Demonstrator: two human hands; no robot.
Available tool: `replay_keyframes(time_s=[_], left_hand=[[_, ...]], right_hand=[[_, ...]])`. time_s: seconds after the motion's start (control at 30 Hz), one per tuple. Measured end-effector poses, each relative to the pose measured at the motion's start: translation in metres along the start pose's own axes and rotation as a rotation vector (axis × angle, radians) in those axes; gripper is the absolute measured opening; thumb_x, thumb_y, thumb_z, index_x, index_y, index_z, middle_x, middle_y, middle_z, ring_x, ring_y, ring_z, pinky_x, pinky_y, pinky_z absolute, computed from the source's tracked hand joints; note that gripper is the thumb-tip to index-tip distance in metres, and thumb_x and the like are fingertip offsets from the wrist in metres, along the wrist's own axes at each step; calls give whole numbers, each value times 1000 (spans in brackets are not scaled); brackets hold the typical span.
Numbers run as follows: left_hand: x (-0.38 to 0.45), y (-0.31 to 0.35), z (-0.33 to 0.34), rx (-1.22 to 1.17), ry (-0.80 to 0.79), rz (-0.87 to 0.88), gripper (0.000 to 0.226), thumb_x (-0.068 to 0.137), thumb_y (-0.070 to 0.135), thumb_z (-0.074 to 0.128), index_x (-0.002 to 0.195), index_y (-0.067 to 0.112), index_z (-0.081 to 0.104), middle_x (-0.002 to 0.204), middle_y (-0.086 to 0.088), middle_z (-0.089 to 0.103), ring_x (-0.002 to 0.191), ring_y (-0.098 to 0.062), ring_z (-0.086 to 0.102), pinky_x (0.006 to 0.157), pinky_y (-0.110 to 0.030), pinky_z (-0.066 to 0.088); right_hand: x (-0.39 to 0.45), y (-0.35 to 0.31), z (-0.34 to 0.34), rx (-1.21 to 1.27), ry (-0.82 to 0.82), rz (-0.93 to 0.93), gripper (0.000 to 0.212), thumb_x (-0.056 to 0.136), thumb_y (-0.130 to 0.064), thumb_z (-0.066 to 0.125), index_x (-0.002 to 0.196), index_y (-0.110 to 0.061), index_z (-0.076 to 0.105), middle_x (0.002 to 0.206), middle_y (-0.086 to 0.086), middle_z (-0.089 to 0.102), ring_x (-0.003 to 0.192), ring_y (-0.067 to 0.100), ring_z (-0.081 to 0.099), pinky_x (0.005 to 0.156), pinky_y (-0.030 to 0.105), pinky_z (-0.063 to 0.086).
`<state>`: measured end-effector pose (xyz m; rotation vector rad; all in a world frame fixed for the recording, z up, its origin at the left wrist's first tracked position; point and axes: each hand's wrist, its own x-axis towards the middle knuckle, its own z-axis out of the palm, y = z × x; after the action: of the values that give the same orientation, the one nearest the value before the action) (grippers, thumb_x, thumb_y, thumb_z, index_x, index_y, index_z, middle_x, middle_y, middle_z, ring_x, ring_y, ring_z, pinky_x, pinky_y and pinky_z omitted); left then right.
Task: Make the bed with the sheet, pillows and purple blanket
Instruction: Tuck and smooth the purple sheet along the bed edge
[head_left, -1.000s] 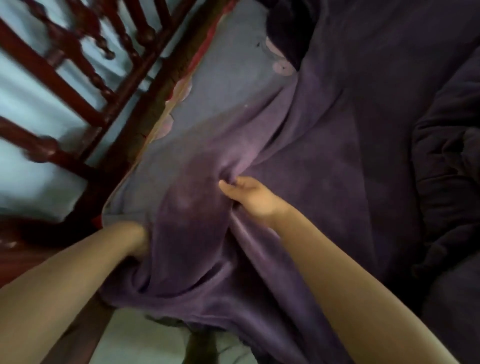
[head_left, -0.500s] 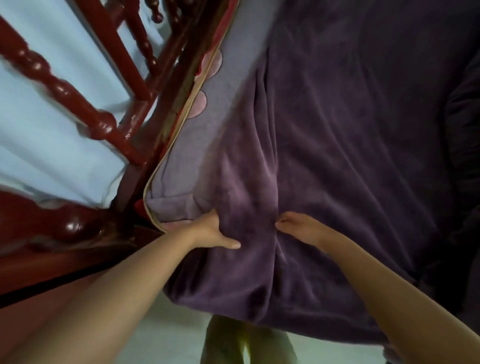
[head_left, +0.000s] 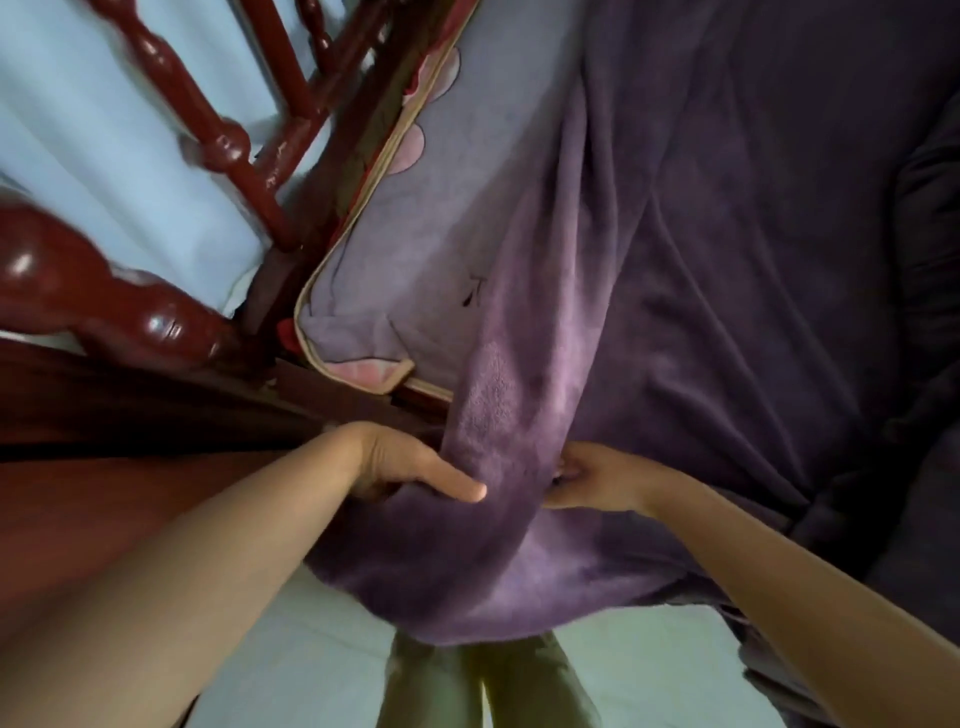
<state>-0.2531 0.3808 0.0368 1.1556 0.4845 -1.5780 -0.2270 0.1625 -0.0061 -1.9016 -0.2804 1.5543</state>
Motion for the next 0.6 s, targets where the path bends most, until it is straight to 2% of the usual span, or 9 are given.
replay_keyframes(time_s=[0.07, 0.1, 0.17, 0.23, 0.27, 0.33, 0.4, 0.47, 0.6], left_hand=[[0, -18, -1, 60, 5, -84, 16, 48, 17, 89, 53, 12, 75, 50, 0, 71, 45, -8, 68, 58, -20, 57], [-2, -25, -6, 51, 33, -122, 18, 67, 14, 78, 50, 12, 75, 50, 0, 71, 44, -9, 68, 57, -19, 56], [-8, -47, -21, 14, 153, -195, 13, 60, 17, 76, 49, 11, 76, 55, -5, 73, 50, -15, 70, 64, -21, 56], [-13, -68, -41, -59, 314, -187, 23, 38, 18, 81, 58, 7, 76, 63, -11, 73, 62, -23, 68, 79, -30, 51], [-15, -76, -50, -84, 407, -184, 26, 37, 17, 83, 59, 7, 74, 64, -12, 71, 64, -24, 66, 78, -31, 48], [-14, -87, -59, -75, 613, -141, 11, 65, 13, 72, 62, 8, 63, 67, -8, 61, 69, -22, 57, 70, -29, 39], [-3, -94, -68, -14, 807, -65, 18, 80, 4, 56, 63, 8, 52, 71, -7, 50, 77, -21, 47, 68, -28, 32], [7, -94, -70, 43, 869, -25, 11, 80, 4, 52, 69, 5, 50, 78, -12, 49, 83, -23, 46, 70, -29, 32], [17, -88, -63, 90, 735, 1, 14, 54, 7, 52, 56, 9, 38, 69, -8, 39, 70, -20, 37, 56, -24, 24]], right_hand=[[5, -4, 18, -116, -1, -10, 25, 89, -8, 56, 114, -7, 59, 105, 3, 66, 83, -8, 55, 78, 8, 43], [8, -6, 25, -176, -5, -15, 24, 91, -9, 53, 113, -2, 58, 108, 11, 66, 88, 1, 52, 79, 15, 43], [18, -7, 43, -223, 17, -34, 26, 93, -11, 48, 116, -4, 56, 116, 19, 62, 89, 11, 49, 79, 22, 44], [28, -8, 54, -258, 51, -30, 35, 94, -16, 45, 128, -20, 52, 127, 10, 59, 102, 19, 57, 84, 21, 42], [32, -10, 57, -299, 62, -24, 38, 95, -19, 44, 132, -25, 49, 133, 5, 57, 112, 20, 55, 88, 19, 39], [38, -15, 62, -369, 54, 26, 38, 95, -23, 43, 133, -25, 48, 138, 1, 53, 122, 20, 50, 96, 19, 35], [39, -17, 64, -451, 6, 69, 40, 94, -26, 45, 133, -22, 48, 137, 3, 53, 124, 21, 49, 103, 26, 35], [33, -13, 68, -602, -53, 127, 40, 91, -29, 48, 129, -16, 52, 132, 6, 58, 118, 25, 53, 99, 32, 40], [9, 20, 72, -821, -34, 358, 49, 83, -45, 58, 123, -18, 54, 125, 5, 60, 115, 25, 56, 92, 35, 46]])
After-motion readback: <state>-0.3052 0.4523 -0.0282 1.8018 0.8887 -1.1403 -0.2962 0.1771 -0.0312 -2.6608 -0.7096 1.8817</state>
